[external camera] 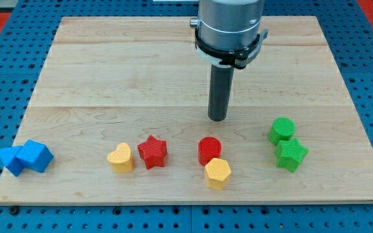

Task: Place the red circle towards the center left of the board

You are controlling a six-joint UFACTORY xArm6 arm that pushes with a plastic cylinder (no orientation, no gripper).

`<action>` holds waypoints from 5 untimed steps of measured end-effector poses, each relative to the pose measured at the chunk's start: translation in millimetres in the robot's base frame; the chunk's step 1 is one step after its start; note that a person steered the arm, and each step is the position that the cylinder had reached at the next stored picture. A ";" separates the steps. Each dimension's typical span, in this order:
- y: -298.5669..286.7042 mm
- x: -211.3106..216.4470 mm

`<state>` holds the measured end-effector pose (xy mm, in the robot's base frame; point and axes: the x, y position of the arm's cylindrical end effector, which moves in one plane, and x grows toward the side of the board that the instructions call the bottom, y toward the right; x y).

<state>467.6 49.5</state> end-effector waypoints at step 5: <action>-11.8 70.8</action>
<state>538.4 37.7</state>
